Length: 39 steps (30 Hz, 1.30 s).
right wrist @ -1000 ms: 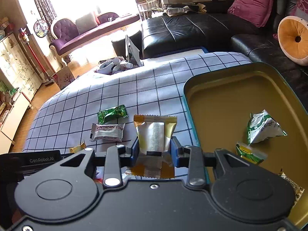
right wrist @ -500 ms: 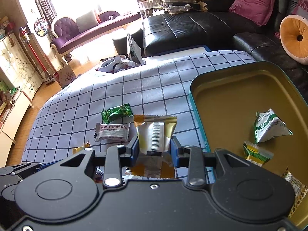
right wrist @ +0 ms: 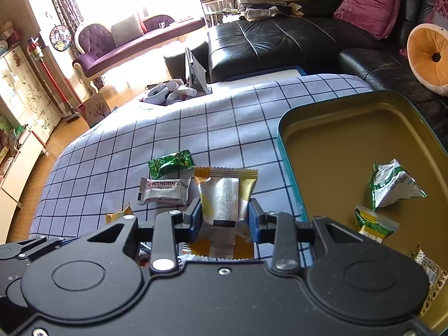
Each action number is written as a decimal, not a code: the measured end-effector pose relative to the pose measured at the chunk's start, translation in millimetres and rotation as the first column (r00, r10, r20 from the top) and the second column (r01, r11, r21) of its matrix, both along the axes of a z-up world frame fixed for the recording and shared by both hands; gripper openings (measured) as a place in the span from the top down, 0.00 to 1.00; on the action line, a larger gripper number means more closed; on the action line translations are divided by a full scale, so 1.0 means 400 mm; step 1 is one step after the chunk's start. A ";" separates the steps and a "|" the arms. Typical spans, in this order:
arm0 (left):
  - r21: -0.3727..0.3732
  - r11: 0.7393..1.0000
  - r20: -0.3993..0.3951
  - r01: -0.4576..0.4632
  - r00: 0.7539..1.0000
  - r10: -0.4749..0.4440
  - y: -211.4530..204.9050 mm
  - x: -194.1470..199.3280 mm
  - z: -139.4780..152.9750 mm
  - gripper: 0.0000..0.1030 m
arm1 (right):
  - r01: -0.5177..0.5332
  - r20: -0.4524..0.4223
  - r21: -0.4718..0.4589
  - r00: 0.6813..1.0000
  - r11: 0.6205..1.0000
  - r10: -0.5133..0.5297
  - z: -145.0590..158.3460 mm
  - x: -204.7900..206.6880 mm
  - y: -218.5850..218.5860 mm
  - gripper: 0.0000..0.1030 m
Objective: Organize snacks
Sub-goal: 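Lift white packet with left gripper while right gripper holds the candy, then carry both held snacks over the metal tray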
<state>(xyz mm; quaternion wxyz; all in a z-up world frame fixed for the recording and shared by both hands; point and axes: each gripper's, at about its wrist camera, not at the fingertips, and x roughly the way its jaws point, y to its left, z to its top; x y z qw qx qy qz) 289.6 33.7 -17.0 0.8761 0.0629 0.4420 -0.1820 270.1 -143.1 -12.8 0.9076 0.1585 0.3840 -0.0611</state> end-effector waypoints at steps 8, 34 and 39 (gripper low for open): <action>0.064 0.998 0.042 0.025 0.999 -0.028 -0.011 -0.015 -0.004 0.41 | -0.001 0.001 0.001 1.000 1.000 0.001 0.000 -0.001 -0.004 0.58; -0.203 0.978 0.040 -0.041 0.998 0.050 -0.049 -0.026 0.100 0.77 | 0.167 0.075 -0.073 0.984 0.983 -0.161 0.058 -0.069 -0.110 0.58; -0.257 0.966 0.049 0.038 0.998 -0.026 -0.131 -0.060 0.123 0.77 | 0.230 0.095 -0.075 0.970 0.970 -0.223 0.092 -0.111 -0.182 0.58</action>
